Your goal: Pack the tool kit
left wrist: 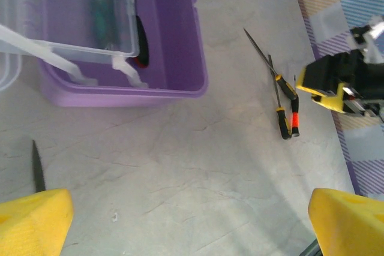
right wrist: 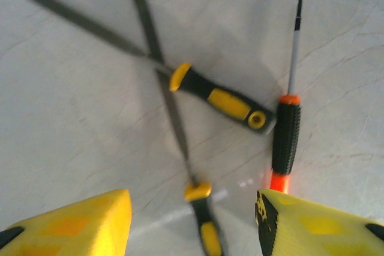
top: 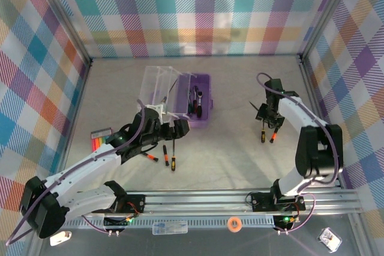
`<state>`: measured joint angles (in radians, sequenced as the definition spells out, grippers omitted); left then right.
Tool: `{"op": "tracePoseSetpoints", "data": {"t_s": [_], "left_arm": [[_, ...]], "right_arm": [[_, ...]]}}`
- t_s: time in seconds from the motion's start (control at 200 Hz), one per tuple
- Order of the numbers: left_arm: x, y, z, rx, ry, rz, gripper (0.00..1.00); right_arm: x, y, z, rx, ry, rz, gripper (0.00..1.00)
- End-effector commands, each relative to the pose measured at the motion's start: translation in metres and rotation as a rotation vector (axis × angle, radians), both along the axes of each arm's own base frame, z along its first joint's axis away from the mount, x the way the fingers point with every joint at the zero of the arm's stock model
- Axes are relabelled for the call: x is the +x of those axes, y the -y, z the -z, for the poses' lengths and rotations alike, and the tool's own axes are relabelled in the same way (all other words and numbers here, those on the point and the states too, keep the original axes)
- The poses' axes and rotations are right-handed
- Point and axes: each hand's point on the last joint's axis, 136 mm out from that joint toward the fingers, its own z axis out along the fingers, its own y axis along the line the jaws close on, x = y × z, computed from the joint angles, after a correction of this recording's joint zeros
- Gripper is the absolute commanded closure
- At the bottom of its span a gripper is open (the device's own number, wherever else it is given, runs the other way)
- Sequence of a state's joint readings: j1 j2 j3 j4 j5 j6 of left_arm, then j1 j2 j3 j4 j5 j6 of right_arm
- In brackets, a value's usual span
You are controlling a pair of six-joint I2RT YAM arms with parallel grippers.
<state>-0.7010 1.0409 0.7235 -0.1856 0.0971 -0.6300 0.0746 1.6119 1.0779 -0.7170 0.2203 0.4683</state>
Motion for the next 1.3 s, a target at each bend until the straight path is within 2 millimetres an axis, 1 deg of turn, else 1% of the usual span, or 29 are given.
{"op": "tracePoseSetpoints", "data": {"t_s": [0.0, 0.045, 0.155, 0.3, 0.415, 0.48, 0.58, 0.705, 0.75, 0.855, 0.93, 1.045, 1.13, 1.295], "left_arm": [[0.001, 0.013, -0.022, -0.031, 0.049, 0.05, 0.0], [0.001, 0.011, -0.021, -0.023, 0.047, 0.044, 0.0], [0.002, 0.003, -0.015, 0.009, 0.041, 0.012, 0.0], [0.0, -0.001, -0.017, 0.007, 0.047, 0.0, 0.0], [-0.001, -0.003, -0.019, 0.01, 0.051, -0.008, 0.0], [0.0, -0.004, -0.021, 0.011, 0.054, -0.01, 0.0], [0.0, -0.004, -0.023, 0.008, 0.056, -0.013, 0.0], [0.003, 0.0, -0.027, 0.008, 0.059, -0.003, 0.0], [0.005, 0.002, -0.029, 0.009, 0.06, 0.0, 0.0], [0.007, 0.009, -0.03, 0.011, 0.054, 0.02, 0.0], [0.007, 0.011, -0.03, 0.007, 0.048, 0.028, 0.0], [0.006, 0.008, -0.03, 0.013, 0.052, 0.019, 0.0], [0.006, 0.005, -0.031, 0.019, 0.055, 0.01, 0.0], [0.005, 0.003, -0.033, 0.015, 0.059, 0.004, 0.0]], "right_arm": [[0.016, 0.004, 0.008, -0.008, -0.009, -0.061, 0.42], [0.019, 0.0, 0.012, 0.011, -0.009, -0.101, 0.39], [0.022, 0.005, 0.018, -0.028, -0.066, -0.126, 0.4], [0.03, 0.009, 0.016, -0.056, -0.065, -0.148, 0.39], [0.038, 0.01, 0.023, -0.069, -0.117, -0.186, 0.4], [0.04, 0.007, 0.029, -0.054, -0.145, -0.212, 0.4], [0.038, -0.001, 0.033, -0.009, -0.15, -0.227, 0.39], [0.035, 0.004, 0.032, -0.039, -0.162, -0.225, 0.37], [0.037, 0.005, 0.031, -0.042, -0.158, -0.225, 0.37], [0.037, 0.008, 0.036, -0.058, -0.175, -0.219, 0.38], [0.038, 0.011, 0.038, -0.063, -0.182, -0.214, 0.39], [0.038, 0.015, 0.041, -0.051, -0.18, -0.195, 0.43], [0.037, 0.017, 0.046, -0.04, -0.194, -0.185, 0.48], [0.036, 0.007, 0.046, 0.02, -0.173, -0.179, 0.57]]}}
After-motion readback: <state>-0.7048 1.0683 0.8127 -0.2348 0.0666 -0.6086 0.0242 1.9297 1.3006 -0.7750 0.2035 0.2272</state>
